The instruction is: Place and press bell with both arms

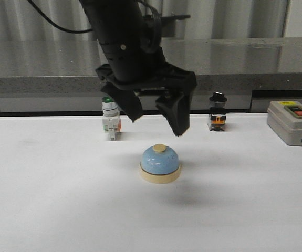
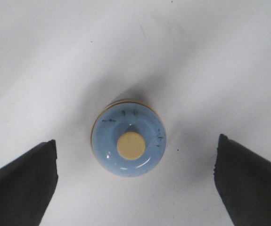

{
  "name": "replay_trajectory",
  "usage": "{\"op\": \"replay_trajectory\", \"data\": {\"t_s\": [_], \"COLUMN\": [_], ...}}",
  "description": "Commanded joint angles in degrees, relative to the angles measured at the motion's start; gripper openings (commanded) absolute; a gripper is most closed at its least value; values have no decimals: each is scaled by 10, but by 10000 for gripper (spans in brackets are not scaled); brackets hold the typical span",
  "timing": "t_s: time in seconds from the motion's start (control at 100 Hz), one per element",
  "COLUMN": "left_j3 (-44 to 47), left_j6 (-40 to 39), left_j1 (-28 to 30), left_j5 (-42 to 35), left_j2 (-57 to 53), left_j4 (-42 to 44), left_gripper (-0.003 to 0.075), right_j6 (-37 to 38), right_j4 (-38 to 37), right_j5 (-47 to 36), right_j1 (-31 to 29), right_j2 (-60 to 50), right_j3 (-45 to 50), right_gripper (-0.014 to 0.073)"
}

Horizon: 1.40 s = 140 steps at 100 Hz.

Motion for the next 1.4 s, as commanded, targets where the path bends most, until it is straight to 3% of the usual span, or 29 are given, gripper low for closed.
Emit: {"op": "replay_trajectory", "data": {"t_s": [0.0, 0.61, 0.86, 1.19, 1.28, 1.39], "left_j3": [9, 285, 391, 487, 499, 503], "left_j6": [-3, -3, -3, -3, -3, -3], "left_j1": [22, 253, 264, 264, 264, 264], "left_j5": [-12, -125, -172, -175, -175, -175], "left_j2": [-64, -345, -490, -670, -710, -743], "left_j4": [-7, -24, -24, -24, -24, -24], "left_gripper": [639, 639, 638, 634, 575, 417], "right_j6": [-5, -5, -5, -5, -5, -5], "right_j4": [0, 0, 0, 0, 0, 0], "right_j5": [-47, -47, -47, -47, -47, -47], "right_j1": [-3, -3, -3, -3, -3, -3], "right_j2": [-8, -8, -8, -8, -8, -8], "right_j3": [-10, -10, -10, -10, -10, -10], "right_gripper": [-64, -64, -64, -64, -64, -64]}}
